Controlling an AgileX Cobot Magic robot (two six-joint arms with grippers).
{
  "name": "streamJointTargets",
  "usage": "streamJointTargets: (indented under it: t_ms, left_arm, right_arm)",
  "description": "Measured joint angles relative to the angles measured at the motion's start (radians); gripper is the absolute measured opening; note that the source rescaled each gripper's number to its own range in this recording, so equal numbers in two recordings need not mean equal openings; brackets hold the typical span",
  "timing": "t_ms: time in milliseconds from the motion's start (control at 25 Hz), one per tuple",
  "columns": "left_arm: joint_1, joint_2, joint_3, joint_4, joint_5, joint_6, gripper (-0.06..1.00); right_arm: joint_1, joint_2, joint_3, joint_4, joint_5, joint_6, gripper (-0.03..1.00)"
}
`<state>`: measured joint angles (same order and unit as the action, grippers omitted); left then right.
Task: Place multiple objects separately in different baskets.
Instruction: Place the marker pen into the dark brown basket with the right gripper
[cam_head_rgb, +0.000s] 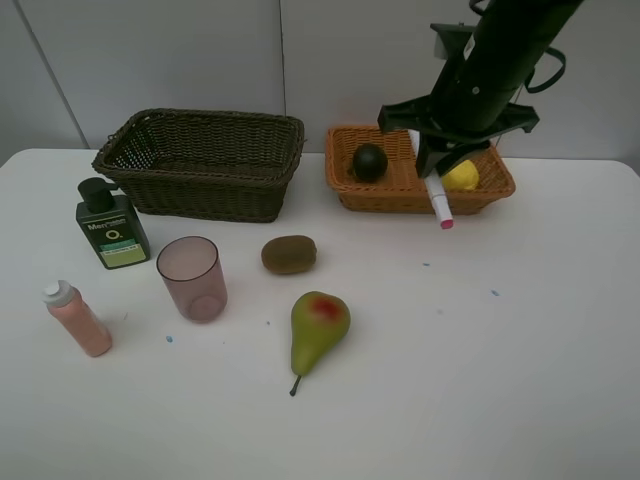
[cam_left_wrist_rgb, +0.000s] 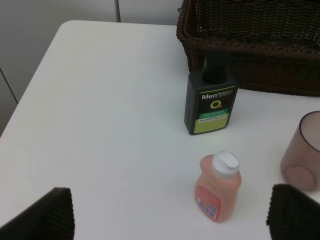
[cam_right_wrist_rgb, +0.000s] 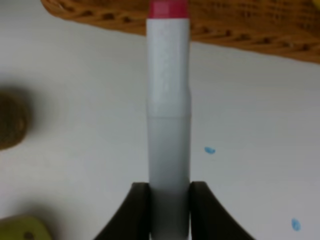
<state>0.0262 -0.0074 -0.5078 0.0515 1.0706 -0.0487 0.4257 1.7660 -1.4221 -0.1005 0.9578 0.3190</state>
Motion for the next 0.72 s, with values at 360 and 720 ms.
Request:
streamJointTargets:
  t_ms: [360,720]
  left_arm:
    - [0.000,0.000,0.000,0.000,0.000,0.000,1.00]
    - [0.000,0.000,0.000,0.000,0.000,0.000,1.00]
  right_arm:
    - [0.059,0.000,-0.101,-0.039,-0.154,-0.039,0.00]
    - [0.108,0.074,-0.105,-0.016,-0.496,-0.130,0.00]
